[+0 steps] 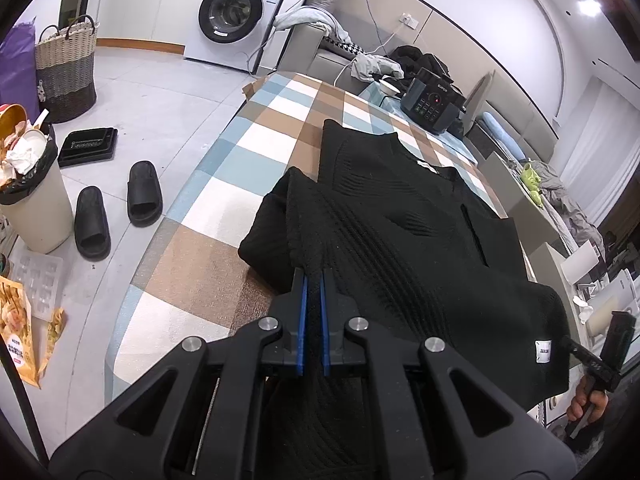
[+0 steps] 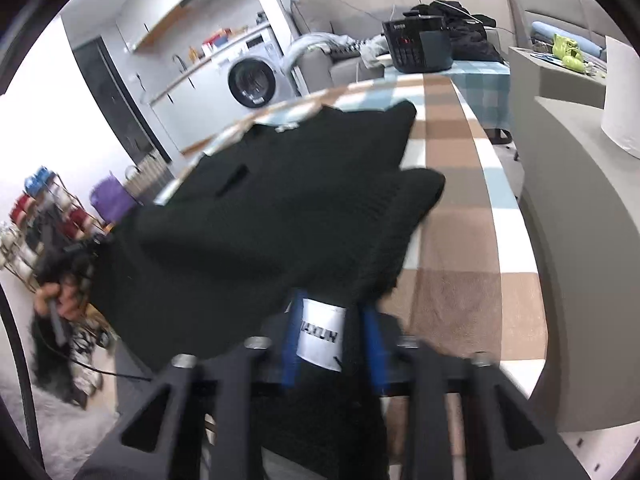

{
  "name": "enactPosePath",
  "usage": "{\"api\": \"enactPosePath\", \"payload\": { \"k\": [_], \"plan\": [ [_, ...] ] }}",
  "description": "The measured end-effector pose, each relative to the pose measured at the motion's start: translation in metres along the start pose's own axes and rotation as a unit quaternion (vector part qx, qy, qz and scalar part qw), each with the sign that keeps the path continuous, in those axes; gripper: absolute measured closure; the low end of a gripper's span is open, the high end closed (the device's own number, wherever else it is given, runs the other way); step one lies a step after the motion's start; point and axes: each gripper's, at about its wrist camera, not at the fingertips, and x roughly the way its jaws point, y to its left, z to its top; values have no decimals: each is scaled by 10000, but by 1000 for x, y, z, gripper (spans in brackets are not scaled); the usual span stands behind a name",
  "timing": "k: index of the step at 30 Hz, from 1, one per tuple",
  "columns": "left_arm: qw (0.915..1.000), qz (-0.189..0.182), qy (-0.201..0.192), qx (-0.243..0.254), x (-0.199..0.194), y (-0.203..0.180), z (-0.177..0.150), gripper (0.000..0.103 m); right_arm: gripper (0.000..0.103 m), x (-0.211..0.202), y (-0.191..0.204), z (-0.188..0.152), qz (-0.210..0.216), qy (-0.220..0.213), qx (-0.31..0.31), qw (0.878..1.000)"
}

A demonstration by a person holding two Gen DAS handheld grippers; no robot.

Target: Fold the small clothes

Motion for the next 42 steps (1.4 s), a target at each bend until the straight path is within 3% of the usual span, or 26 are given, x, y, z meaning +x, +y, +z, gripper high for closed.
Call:
{"api": "enactPosePath", "payload": {
  "k": [1,8,16,21,27,36,39,42],
  "plan": [
    [10000,0,8,-3,0,1,-1,100,97,1,-2,0,-2,-37,0,10000],
    [9995,-223,-203,12,-5,-6,15,100,98,-26,-12,28,334,-1075,370,9930],
    [9987,-408,-293,71,6,-20,46,100,98,-21,-10,66,468,-1291,537,9891],
    [9981,-492,-349,136,10,-25,67,100,99,-21,-17,89,455,-1674,885,9808],
    [9954,-531,-782,130,5,-28,109,100,98,-17,-40,109,181,-2115,1478,9660],
    [9975,-437,-535,-145,78,-16,161,100,98,27,-48,140,-424,-1981,1916,9603],
    [9992,-258,-243,-206,116,-8,163,100,98,52,-56,145,-730,-1637,2040,9624],
    [9995,-35,126,-289,146,3,155,99,87,76,-65,143,-862,-1001,2137,9679]
  ]
}}
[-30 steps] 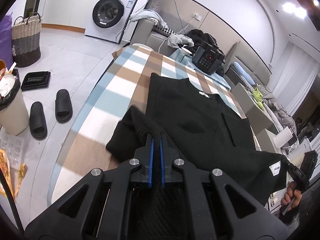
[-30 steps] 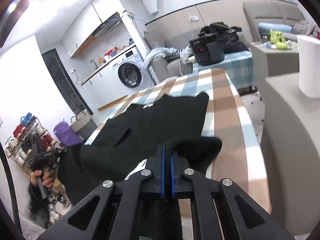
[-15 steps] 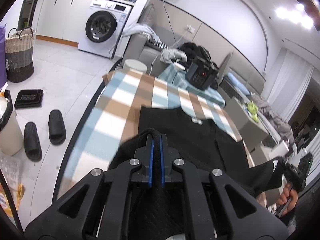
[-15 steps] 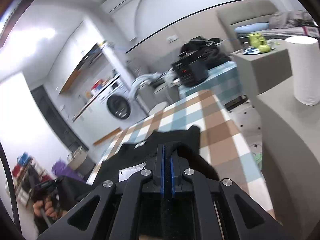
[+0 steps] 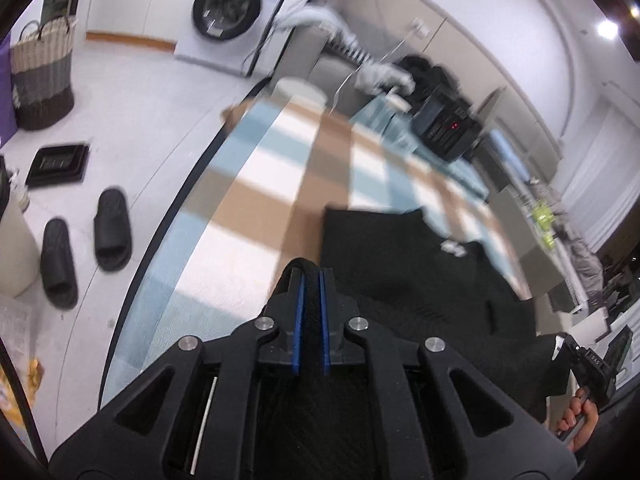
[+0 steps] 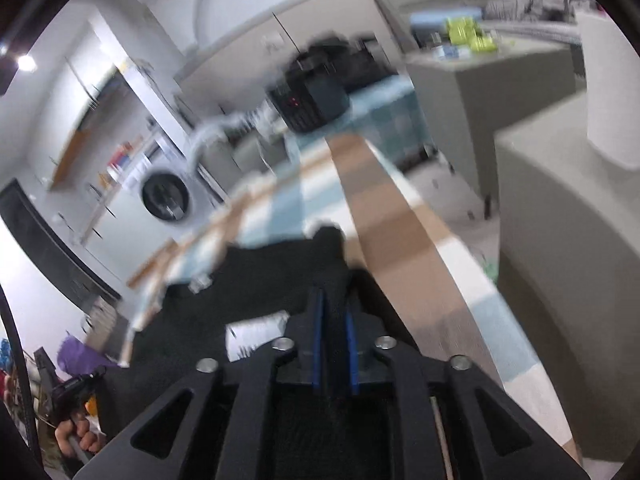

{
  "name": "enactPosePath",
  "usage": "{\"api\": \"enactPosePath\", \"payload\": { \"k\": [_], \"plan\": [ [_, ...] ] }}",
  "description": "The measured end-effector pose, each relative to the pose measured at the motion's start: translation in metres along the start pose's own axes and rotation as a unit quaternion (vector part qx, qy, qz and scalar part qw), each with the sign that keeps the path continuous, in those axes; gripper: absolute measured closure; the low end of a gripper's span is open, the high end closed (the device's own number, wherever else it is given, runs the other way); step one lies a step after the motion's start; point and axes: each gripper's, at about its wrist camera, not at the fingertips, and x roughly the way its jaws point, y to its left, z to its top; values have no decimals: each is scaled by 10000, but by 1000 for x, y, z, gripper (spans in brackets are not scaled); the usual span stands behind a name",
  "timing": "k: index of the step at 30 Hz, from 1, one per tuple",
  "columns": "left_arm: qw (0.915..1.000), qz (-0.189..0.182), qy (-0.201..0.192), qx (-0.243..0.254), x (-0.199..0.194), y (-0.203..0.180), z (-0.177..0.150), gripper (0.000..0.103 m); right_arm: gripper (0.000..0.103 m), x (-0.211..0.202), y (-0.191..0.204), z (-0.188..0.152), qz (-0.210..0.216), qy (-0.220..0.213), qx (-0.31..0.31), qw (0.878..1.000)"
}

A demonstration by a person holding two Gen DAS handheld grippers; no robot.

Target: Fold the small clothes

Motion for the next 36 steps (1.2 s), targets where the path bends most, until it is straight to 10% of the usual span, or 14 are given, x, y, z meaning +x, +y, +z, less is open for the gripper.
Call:
{"api": "enactPosePath", "payload": {
  "k": [3,10,21,26,36],
  "plan": [
    [9999,113,91,-93,5,11,-13,87,64,-2,-8,-12,50,271,29,9996],
    [9995,122,170,-239,-25,28,-59,54,57,-40,-20,-64,-28,507,-88,9987],
    [9985,254,285,383,-54,8,-125,50,64,-42,-3,-107,110,681,-979,9928],
    [9982,109,383,444,-52,0,-141,72,84,-38,2,-109,-184,662,-1317,9889],
    [9967,39,581,562,-71,-3,-161,75,78,-50,-16,-110,-75,880,-938,9917]
  ]
}}
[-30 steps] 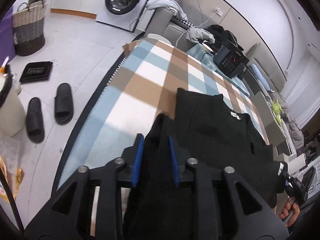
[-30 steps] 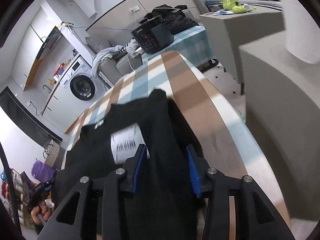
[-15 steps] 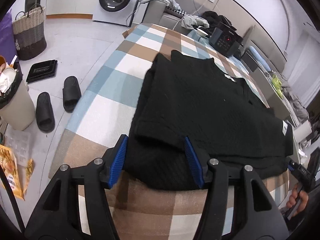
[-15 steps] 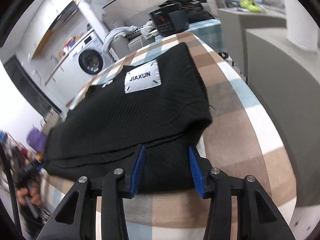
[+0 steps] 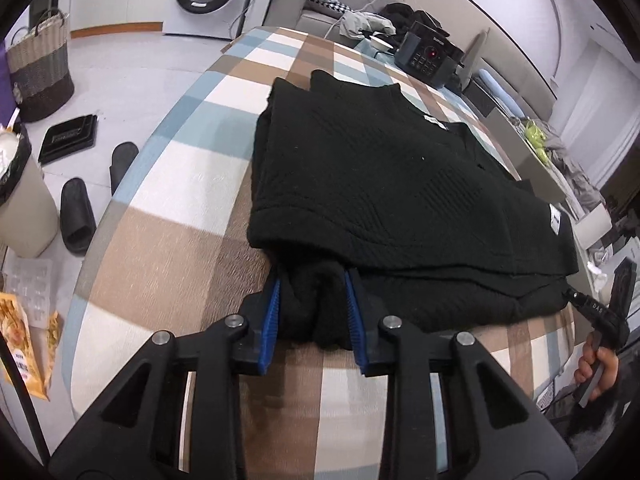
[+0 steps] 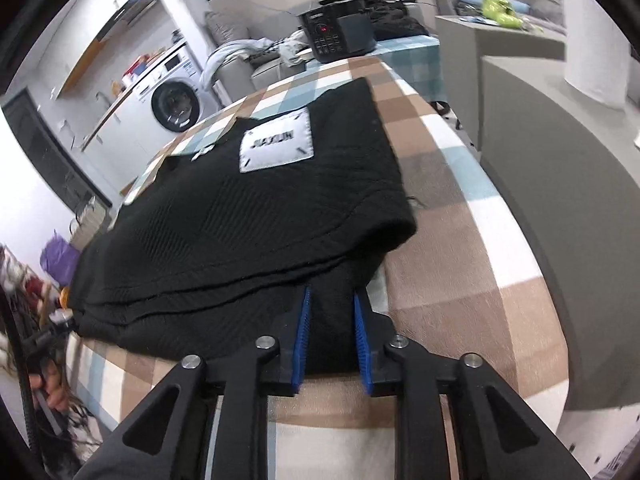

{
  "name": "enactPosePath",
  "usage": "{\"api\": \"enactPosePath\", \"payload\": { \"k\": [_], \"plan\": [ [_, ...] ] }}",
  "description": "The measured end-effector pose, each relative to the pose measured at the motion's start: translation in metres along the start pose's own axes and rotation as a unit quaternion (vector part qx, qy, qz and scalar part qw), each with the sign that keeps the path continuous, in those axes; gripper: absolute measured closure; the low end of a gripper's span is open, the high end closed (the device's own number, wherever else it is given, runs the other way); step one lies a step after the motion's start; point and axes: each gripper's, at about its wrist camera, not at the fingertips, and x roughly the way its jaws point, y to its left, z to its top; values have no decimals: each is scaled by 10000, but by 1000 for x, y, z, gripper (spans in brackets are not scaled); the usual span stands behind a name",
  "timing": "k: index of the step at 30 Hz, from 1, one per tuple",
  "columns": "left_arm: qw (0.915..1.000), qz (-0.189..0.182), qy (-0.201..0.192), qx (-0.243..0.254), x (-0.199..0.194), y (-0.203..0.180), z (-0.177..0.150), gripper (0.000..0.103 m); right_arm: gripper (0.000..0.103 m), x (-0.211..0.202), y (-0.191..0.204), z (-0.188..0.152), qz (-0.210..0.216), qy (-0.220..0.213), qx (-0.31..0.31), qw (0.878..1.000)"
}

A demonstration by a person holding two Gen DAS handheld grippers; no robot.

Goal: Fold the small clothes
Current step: 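Press the folded sweater flat with both tools and open them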

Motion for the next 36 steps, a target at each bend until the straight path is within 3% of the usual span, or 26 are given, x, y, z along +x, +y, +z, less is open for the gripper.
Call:
{"api": "enactPosePath", "payload": {
  "k": [3,6,12,19,22,28,36],
  "plan": [
    [9997,40,-49,-235,-11,6,3,73,74,-16,-6,5,125,-261,336,9990],
    [9989,27,-233,-395,-26,10,9,72,63,-38,-8,7,473,-668,505,9954],
    [9985,-87,-468,-274,-49,-2,9,72,63,-39,15,8,903,-576,196,9941],
    [9989,162,-366,-231,-49,0,3,69,63,-9,37,-1,732,-198,-254,9968],
    [9991,224,-114,-339,-39,10,-4,69,63,-11,35,-1,609,-269,-227,9975],
    [9986,175,-182,-464,-30,18,-8,69,60,-20,13,-3,-91,-507,-37,9987],
    [9979,178,-207,-582,-13,24,0,67,60,-3,-1,-14,133,-126,170,9997]
  ]
}}
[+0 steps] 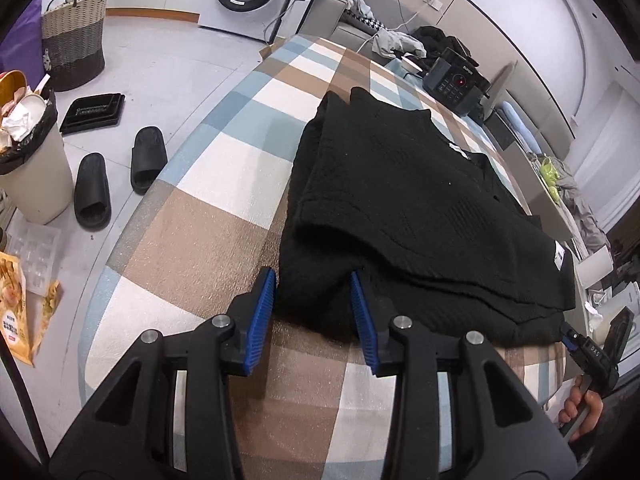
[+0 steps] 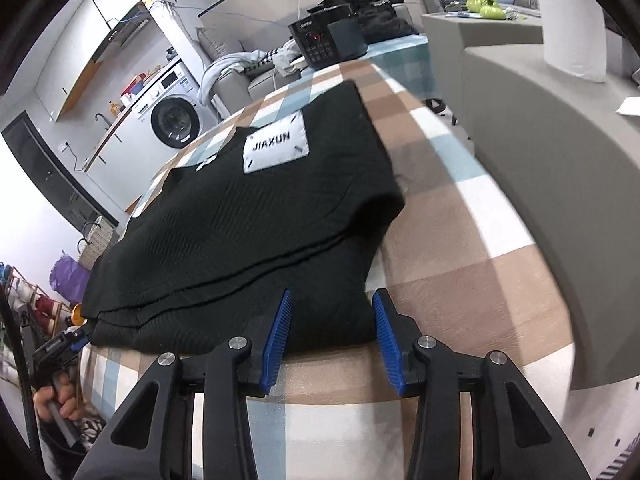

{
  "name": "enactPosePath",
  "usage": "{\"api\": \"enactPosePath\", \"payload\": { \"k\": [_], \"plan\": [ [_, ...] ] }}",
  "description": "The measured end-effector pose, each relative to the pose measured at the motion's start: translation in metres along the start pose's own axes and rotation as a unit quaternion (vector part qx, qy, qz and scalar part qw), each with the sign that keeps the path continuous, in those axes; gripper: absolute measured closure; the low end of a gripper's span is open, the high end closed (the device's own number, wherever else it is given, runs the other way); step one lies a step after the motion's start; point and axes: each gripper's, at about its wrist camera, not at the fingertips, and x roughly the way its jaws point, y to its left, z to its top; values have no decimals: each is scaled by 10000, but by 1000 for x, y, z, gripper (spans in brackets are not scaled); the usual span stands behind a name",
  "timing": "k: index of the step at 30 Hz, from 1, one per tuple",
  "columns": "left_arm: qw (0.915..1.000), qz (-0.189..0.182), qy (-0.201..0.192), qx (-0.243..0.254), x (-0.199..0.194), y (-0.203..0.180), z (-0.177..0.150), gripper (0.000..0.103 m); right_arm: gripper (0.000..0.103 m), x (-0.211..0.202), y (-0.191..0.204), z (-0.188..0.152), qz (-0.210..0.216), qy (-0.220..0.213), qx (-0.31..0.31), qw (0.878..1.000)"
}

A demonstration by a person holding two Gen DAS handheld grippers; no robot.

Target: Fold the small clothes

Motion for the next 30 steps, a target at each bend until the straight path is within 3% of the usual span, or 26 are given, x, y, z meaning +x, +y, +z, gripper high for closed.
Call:
{"api": "enactPosePath", "payload": {
  "k": [4,10,16,21,30],
  "plan": [
    [9999,113,52,28,-1,-1,2,64,61,0,8,3,-163,-10,-135,9998],
    [9990,318,-123,-299,-28,15,2,57,59,-19,-1,14,139,-228,378,9989],
    [9979,-375,-364,-393,-50,4,2,49,56,-18,14,20,467,-281,296,9981],
    [9964,-743,-1,-410,-15,-13,5,49,56,-7,20,14,580,-108,294,9978],
    [9949,-729,76,-699,28,-14,31,48,56,-5,17,11,623,-129,447,9970]
  ]
}}
